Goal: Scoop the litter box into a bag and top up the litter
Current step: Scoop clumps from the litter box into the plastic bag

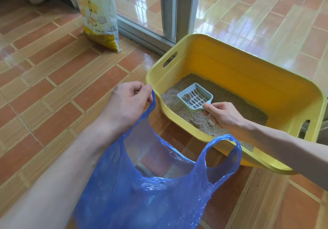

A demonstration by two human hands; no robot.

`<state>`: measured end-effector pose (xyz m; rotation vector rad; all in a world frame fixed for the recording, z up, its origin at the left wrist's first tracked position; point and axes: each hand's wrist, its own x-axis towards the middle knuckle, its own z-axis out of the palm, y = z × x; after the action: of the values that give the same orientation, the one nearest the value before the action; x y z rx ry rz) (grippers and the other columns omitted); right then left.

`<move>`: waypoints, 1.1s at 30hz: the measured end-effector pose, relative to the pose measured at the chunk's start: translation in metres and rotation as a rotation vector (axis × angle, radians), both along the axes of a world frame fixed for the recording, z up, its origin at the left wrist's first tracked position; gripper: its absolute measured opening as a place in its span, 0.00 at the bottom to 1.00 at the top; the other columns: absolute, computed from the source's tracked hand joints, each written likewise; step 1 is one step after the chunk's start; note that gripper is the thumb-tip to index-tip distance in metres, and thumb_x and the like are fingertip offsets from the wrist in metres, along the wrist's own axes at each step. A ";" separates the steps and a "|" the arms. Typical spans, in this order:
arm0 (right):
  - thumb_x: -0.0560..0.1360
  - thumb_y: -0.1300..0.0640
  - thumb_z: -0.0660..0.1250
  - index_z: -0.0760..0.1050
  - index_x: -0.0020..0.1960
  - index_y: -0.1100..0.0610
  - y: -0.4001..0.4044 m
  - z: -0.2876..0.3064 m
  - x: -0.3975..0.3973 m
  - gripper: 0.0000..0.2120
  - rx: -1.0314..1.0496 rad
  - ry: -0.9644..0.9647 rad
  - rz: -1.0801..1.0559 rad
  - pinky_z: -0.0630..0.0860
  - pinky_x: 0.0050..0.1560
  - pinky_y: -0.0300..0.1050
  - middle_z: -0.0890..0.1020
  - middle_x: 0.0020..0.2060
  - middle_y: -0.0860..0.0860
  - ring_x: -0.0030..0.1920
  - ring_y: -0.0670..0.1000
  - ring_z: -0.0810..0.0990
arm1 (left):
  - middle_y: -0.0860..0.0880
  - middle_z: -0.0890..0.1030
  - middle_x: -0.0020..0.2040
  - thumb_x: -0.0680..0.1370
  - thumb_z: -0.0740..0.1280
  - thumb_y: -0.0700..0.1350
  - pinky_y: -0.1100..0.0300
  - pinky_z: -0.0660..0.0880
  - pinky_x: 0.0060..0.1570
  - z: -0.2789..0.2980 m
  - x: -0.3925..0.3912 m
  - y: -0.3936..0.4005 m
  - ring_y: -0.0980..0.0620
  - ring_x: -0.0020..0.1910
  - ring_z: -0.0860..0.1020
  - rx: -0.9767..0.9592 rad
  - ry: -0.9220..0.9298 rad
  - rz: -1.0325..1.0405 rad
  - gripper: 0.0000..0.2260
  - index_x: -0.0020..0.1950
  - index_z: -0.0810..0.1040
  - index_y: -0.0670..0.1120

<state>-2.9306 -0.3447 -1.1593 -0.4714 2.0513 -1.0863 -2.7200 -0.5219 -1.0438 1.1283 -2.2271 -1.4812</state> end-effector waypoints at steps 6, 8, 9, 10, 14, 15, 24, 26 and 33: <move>0.82 0.46 0.65 0.82 0.41 0.60 0.007 0.014 0.001 0.20 -0.001 0.038 0.038 0.63 0.25 0.35 0.73 0.24 0.47 0.24 0.44 0.66 | 0.55 0.64 0.24 0.84 0.62 0.48 0.60 0.59 0.27 -0.001 -0.002 -0.001 0.55 0.22 0.60 0.007 0.004 0.002 0.17 0.40 0.77 0.41; 0.82 0.45 0.64 0.81 0.41 0.61 0.011 0.025 0.006 0.21 -0.018 0.070 0.084 0.62 0.24 0.35 0.72 0.24 0.47 0.24 0.45 0.66 | 0.55 0.64 0.24 0.84 0.62 0.49 0.59 0.58 0.28 -0.002 -0.001 -0.002 0.54 0.23 0.60 0.001 0.004 0.000 0.17 0.40 0.76 0.39; 0.82 0.45 0.65 0.80 0.40 0.61 0.014 0.032 0.010 0.22 -0.024 0.079 0.113 0.62 0.25 0.35 0.72 0.24 0.48 0.24 0.45 0.65 | 0.54 0.64 0.25 0.84 0.62 0.49 0.59 0.58 0.28 -0.002 -0.001 -0.003 0.54 0.23 0.60 -0.006 0.002 0.000 0.17 0.40 0.77 0.39; 0.82 0.45 0.65 0.80 0.40 0.61 0.017 0.038 0.015 0.22 -0.031 0.080 0.142 0.62 0.25 0.35 0.71 0.24 0.48 0.24 0.46 0.65 | 0.53 0.63 0.25 0.84 0.63 0.49 0.59 0.57 0.28 -0.002 0.000 -0.003 0.53 0.24 0.59 -0.011 0.000 0.002 0.17 0.40 0.77 0.40; 0.81 0.44 0.65 0.78 0.37 0.59 0.025 0.069 0.035 0.22 -0.082 0.029 0.224 0.61 0.27 0.34 0.69 0.24 0.49 0.26 0.47 0.63 | 0.53 0.62 0.26 0.84 0.62 0.49 0.61 0.57 0.25 0.003 0.001 -0.004 0.54 0.22 0.59 -0.001 0.004 0.003 0.16 0.40 0.77 0.43; 0.80 0.44 0.65 0.77 0.36 0.60 0.026 0.077 0.040 0.22 -0.089 0.017 0.254 0.60 0.26 0.35 0.68 0.24 0.50 0.26 0.48 0.62 | 0.52 0.62 0.26 0.84 0.62 0.48 0.62 0.57 0.24 0.005 0.002 -0.004 0.54 0.22 0.59 0.002 0.005 0.003 0.16 0.39 0.77 0.43; 0.78 0.41 0.66 0.78 0.36 0.58 0.023 0.107 0.070 0.23 0.054 -0.058 0.598 0.58 0.23 0.38 0.68 0.22 0.50 0.23 0.49 0.62 | 0.56 0.63 0.23 0.83 0.63 0.48 0.57 0.57 0.29 0.012 0.005 -0.005 0.56 0.21 0.60 -0.006 0.019 0.026 0.16 0.35 0.76 0.47; 0.79 0.40 0.65 0.78 0.38 0.59 0.021 0.101 0.079 0.23 0.105 -0.040 0.672 0.60 0.24 0.38 0.69 0.22 0.49 0.24 0.48 0.64 | 0.55 0.63 0.24 0.83 0.63 0.48 0.58 0.57 0.28 0.014 0.005 -0.004 0.55 0.22 0.60 0.002 0.026 0.013 0.16 0.35 0.75 0.47; 0.81 0.39 0.61 0.70 0.36 0.55 0.010 0.056 0.118 0.23 0.239 0.317 0.850 0.67 0.33 0.48 0.74 0.28 0.51 0.29 0.49 0.70 | 0.55 0.63 0.23 0.84 0.63 0.46 0.65 0.56 0.21 0.020 0.004 0.004 0.56 0.21 0.58 0.054 0.064 -0.038 0.16 0.37 0.75 0.44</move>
<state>-2.8131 -0.3352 -1.1030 -1.2961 1.8800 -0.2621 -2.7157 -0.5176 -1.0237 1.0442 -2.1893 -1.5790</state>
